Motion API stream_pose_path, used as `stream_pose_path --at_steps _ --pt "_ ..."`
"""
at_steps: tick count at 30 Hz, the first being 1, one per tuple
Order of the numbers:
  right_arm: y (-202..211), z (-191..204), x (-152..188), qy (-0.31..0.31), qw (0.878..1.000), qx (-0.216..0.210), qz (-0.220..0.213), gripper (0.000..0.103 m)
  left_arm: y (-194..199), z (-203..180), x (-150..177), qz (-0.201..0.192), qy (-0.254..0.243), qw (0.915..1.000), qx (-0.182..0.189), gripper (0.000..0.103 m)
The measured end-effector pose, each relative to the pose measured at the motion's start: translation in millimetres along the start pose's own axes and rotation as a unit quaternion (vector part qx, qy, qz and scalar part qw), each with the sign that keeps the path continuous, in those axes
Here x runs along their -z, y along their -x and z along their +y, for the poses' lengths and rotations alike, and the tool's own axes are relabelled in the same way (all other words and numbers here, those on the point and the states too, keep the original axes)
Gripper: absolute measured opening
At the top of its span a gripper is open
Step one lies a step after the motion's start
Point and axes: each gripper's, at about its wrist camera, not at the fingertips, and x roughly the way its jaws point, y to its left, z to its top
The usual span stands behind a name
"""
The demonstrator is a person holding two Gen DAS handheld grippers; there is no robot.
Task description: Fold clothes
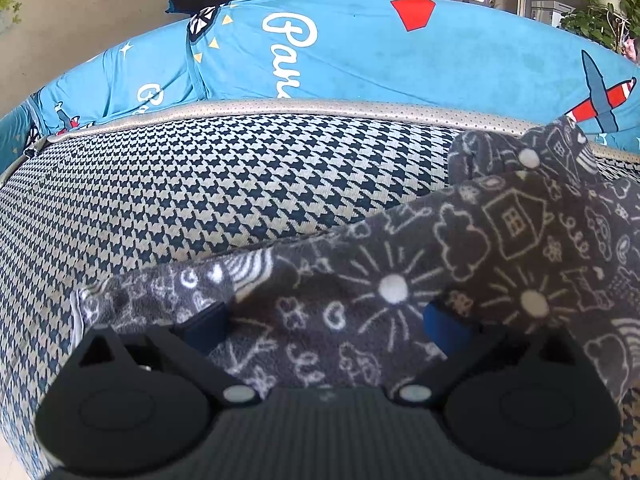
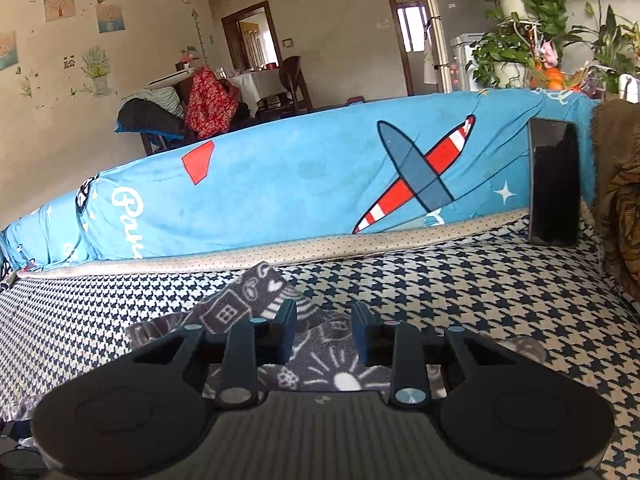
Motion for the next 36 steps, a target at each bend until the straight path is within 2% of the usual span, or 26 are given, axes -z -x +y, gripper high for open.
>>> stream_pose_path --at_steps 1,5,7,9,14,21,24,26,29,36 --pt "-4 2 1 0.004 1.000 -0.002 0.007 0.029 0 0 0 0.001 -0.001 1.0000 0.001 0.103" --pt "-33 0 12 0.008 0.998 0.043 0.053 0.028 0 2 0 0.004 -0.003 1.0000 0.005 0.103" --pt "-47 -10 17 -0.017 0.996 0.054 0.070 0.021 0 1 1 0.006 -0.007 0.9999 0.005 0.103" --pt "-56 -17 19 -0.040 0.995 0.056 0.075 0.020 0 1 2 0.007 -0.011 0.9999 0.004 0.103" --pt "-69 -6 21 -0.010 0.994 0.077 0.073 0.021 0 0 3 0.007 -0.015 0.9999 0.004 0.103" --pt "-66 -9 12 -0.037 0.994 0.072 0.070 0.021 1 1 2 0.010 -0.016 0.9998 0.005 0.103" --pt "-51 -9 3 -0.047 0.997 0.059 0.031 0.021 2 1 3 0.009 -0.015 0.9998 0.005 0.103" --pt "-47 -8 -1 -0.054 0.997 0.042 0.020 0.021 3 1 4 0.008 -0.015 0.9998 0.003 0.103" --pt "-54 -3 0 -0.060 0.997 0.020 0.032 0.021 3 1 4 0.008 -0.015 0.9998 0.002 0.103" --pt "-79 13 7 -0.047 0.997 0.018 0.055 0.022 3 -1 5 0.005 -0.024 0.9997 -0.001 0.103"
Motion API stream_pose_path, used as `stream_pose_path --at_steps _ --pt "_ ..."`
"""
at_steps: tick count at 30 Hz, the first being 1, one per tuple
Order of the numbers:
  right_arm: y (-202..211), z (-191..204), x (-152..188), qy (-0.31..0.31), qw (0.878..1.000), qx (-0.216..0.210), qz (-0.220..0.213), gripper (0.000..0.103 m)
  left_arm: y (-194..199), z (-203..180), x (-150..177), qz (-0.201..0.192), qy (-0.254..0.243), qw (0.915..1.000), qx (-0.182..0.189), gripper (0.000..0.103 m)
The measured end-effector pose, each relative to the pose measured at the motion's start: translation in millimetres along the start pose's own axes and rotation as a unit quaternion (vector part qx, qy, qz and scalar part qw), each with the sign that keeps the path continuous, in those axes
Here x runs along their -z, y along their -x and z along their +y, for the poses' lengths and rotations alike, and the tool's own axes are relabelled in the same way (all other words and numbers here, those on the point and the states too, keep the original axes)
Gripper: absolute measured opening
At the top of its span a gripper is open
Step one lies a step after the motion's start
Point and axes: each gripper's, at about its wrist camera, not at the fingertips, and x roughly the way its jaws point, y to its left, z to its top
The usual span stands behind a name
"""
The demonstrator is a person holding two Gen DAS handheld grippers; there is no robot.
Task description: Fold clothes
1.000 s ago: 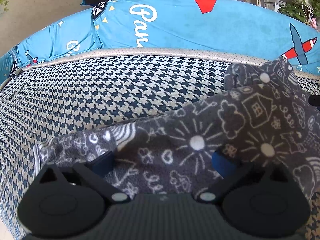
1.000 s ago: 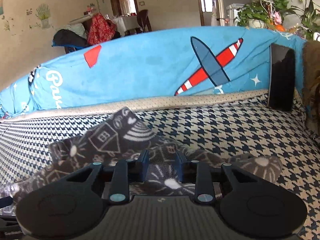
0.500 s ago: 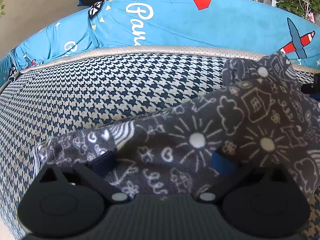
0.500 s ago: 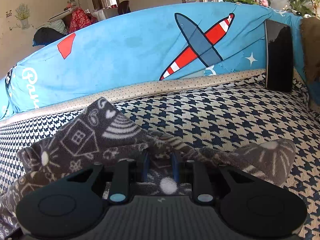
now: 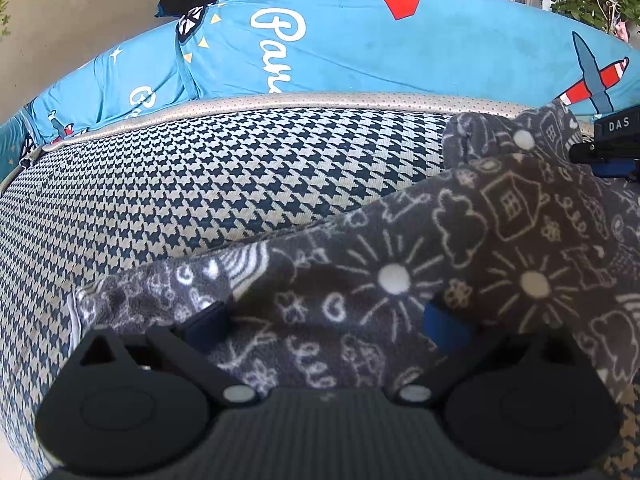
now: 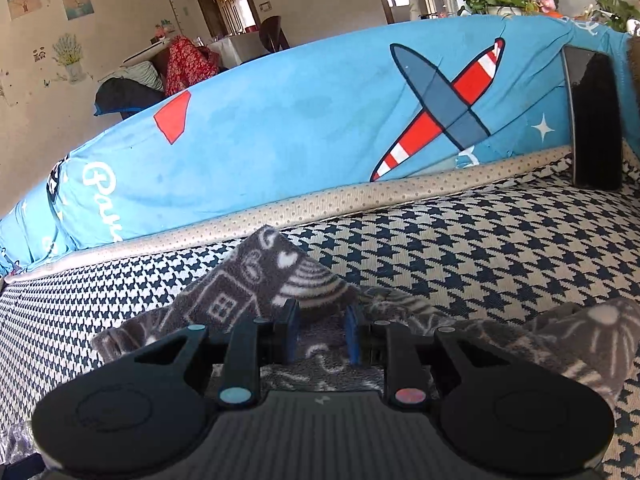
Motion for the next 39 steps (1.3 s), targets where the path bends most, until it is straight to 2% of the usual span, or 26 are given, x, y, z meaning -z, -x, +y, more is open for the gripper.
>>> stream_pose_path --at_steps 7,17,22,25,27,33,39 --pt "-17 8 -2 0.008 1.000 0.014 -0.001 0.026 0 0 1 -0.001 -0.007 1.0000 -0.002 0.103" --pt "-29 6 -6 -0.016 1.000 0.020 0.001 0.026 0 3 -1 0.006 -0.012 0.9999 0.001 0.103" --pt "-13 11 -10 -0.030 0.999 0.025 -0.018 0.028 1 4 -2 0.016 -0.014 0.9998 0.006 0.103" --pt "4 20 -13 -0.030 0.999 0.004 -0.033 0.038 1 5 -4 0.023 -0.013 0.9996 0.010 0.103" --pt "11 29 -10 -0.017 0.999 -0.003 -0.029 0.045 1 6 -4 0.026 -0.014 0.9995 0.012 0.103" --pt "22 47 9 0.006 1.000 -0.012 0.002 0.046 4 5 -2 0.029 -0.021 0.9992 0.016 0.103" --pt "42 58 24 0.021 1.000 -0.018 0.007 0.046 9 5 0 0.029 -0.028 0.9990 0.021 0.103"
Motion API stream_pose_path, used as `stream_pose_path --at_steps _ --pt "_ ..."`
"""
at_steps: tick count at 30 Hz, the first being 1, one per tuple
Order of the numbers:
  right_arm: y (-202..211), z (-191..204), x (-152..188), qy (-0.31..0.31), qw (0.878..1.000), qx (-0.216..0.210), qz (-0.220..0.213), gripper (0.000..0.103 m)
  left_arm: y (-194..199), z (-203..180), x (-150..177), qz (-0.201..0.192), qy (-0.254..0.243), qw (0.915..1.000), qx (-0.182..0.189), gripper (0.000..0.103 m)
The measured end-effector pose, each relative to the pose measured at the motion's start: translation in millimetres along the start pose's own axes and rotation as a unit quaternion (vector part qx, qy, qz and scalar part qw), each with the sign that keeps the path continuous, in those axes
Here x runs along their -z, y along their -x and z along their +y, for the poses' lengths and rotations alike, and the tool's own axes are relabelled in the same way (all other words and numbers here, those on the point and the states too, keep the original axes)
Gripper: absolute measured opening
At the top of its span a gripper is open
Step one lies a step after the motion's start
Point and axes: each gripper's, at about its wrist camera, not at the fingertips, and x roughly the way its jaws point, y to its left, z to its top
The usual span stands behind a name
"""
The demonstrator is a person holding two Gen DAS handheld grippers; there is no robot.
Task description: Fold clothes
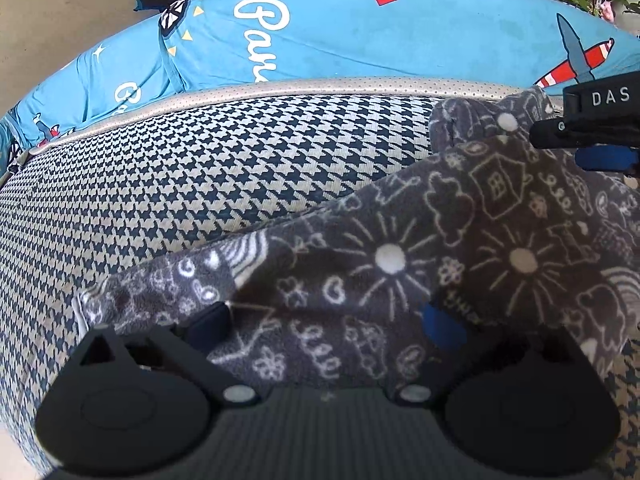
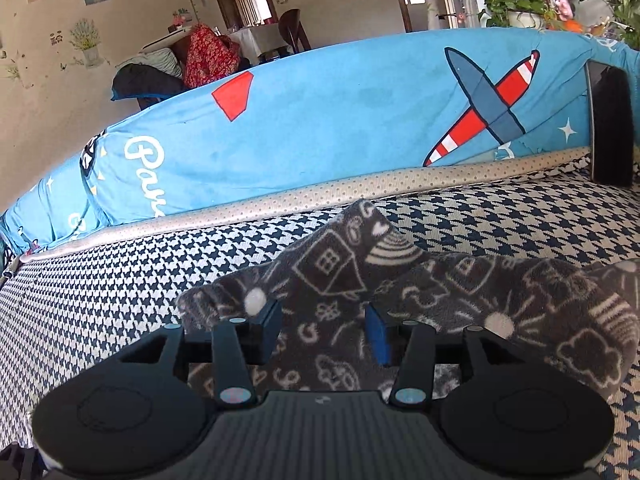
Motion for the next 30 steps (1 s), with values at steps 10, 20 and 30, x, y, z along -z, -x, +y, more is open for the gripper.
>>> stream_pose_path --at_steps 10,20,30 --pt "-1 22 39 0.064 0.996 0.016 0.062 0.053 -3 -2 5 -0.002 -0.016 0.9999 0.004 0.103" --pt "4 27 45 0.071 0.996 0.032 0.035 0.055 5 1 7 -0.015 -0.011 0.9998 0.012 0.103" --pt "53 41 73 0.091 0.996 0.012 0.014 0.056 31 33 35 -0.031 0.027 0.9991 0.003 0.103"
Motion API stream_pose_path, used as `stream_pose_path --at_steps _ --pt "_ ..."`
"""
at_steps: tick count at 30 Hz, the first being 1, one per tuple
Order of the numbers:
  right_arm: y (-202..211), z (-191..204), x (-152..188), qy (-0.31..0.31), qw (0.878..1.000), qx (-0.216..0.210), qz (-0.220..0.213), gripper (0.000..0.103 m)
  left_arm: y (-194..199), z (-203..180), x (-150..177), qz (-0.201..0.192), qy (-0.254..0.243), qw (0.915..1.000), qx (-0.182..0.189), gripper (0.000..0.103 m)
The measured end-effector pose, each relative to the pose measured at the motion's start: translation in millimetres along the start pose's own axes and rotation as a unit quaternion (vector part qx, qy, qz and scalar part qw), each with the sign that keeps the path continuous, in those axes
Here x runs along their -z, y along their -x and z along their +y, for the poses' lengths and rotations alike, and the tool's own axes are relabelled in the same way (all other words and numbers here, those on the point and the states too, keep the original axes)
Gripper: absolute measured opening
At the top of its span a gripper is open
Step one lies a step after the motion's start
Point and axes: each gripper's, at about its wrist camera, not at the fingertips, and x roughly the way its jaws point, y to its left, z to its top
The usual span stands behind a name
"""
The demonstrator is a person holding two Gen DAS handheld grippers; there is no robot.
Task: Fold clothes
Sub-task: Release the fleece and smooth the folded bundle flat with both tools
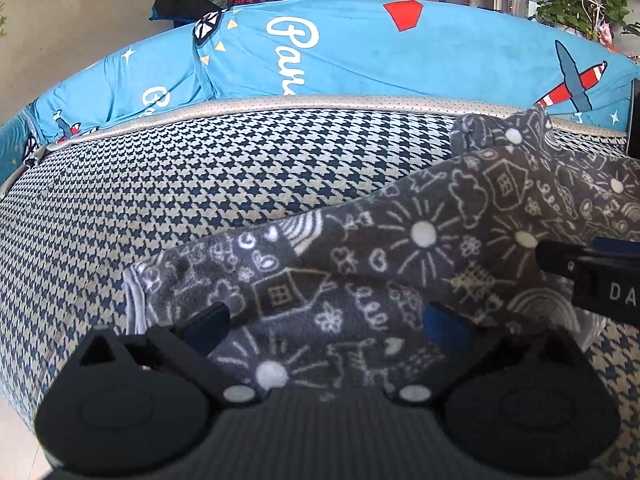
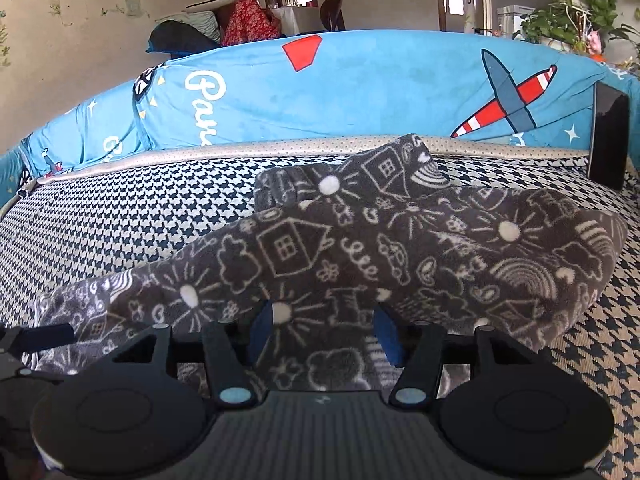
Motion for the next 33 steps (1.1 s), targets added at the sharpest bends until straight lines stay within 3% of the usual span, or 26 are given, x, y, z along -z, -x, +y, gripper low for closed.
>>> stream_pose_path --at_steps 5,8,17,23,28,33 --pt "16 5 16 0.010 1.000 -0.001 -0.007 0.056 10 8 24 -0.003 0.041 0.9991 0.007 0.103" --pt "23 8 25 0.013 1.000 -0.002 -0.009 0.056 22 11 35 -0.018 0.033 0.9993 -0.004 0.103" --pt "13 25 42 0.083 0.996 0.023 -0.002 0.059 18 7 55 -0.010 0.004 0.9999 -0.008 0.103" --pt "15 24 46 0.078 0.997 0.026 -0.004 0.059 20 8 63 -0.023 0.003 0.9997 -0.001 0.103" --pt "27 21 48 0.051 0.999 0.008 -0.013 0.059 33 11 71 -0.037 0.004 0.9993 -0.001 0.103" --pt "44 32 56 0.067 0.997 -0.029 -0.037 0.059 44 12 83 -0.044 0.005 0.9990 -0.012 0.103"
